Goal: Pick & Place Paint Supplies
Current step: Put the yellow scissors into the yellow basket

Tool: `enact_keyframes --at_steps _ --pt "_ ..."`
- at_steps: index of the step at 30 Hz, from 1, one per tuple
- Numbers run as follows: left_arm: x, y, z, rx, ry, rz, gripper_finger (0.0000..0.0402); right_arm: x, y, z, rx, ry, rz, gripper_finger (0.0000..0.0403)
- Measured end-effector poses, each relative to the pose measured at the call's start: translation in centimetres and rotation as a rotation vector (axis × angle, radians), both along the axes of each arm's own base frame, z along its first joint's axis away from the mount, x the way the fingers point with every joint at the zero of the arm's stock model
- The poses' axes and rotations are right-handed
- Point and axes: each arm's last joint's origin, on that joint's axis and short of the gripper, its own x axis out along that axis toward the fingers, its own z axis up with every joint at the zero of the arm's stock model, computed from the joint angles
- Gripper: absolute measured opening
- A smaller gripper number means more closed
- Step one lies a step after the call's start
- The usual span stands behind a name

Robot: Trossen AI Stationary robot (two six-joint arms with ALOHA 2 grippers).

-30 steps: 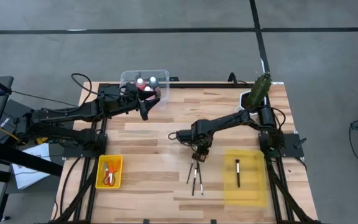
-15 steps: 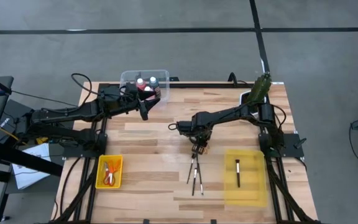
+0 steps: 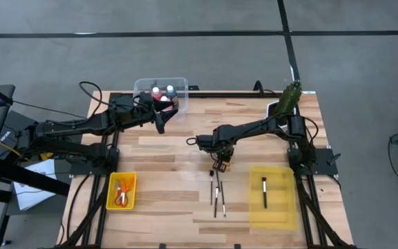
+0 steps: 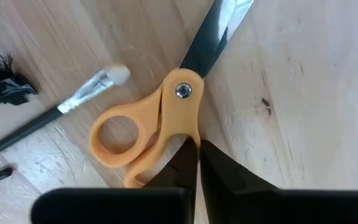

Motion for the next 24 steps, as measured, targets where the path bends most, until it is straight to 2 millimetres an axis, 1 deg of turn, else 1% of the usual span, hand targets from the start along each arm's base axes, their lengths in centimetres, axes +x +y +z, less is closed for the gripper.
enact_keyframes --at_steps 5,7,13,17,21,24 --pt "0.0 0.0 0.0 0.000 0.000 -0.004 0.0209 0.2 0.0 0.7 -0.006 -0.044 0.000 0.0003" --pt "0.0 0.0 0.0 0.000 0.000 -0.003 0.0209 0.2 0.2 1.2 -0.024 -0.073 0.009 0.0002" --pt "0.0 0.0 0.0 0.000 0.000 -0.003 0.0209 -0.6 1.0 5.1 -0.022 -0.166 -0.006 0.0001" --pt "0.0 0.0 0.0 0.000 0.000 -0.003 0.0209 -1.3 1.4 8.2 -0.033 -0.253 -0.031 0.0001" --pt "0.0 0.0 0.0 -0.007 -0.003 -0.002 0.0209 -2.1 1.4 10.5 -0.085 -0.324 -0.045 0.0001" --pt "0.0 -0.1 0.0 -0.062 -0.027 -0.012 0.0209 -2.7 1.2 11.8 -0.130 -0.365 -0.052 0.0000"
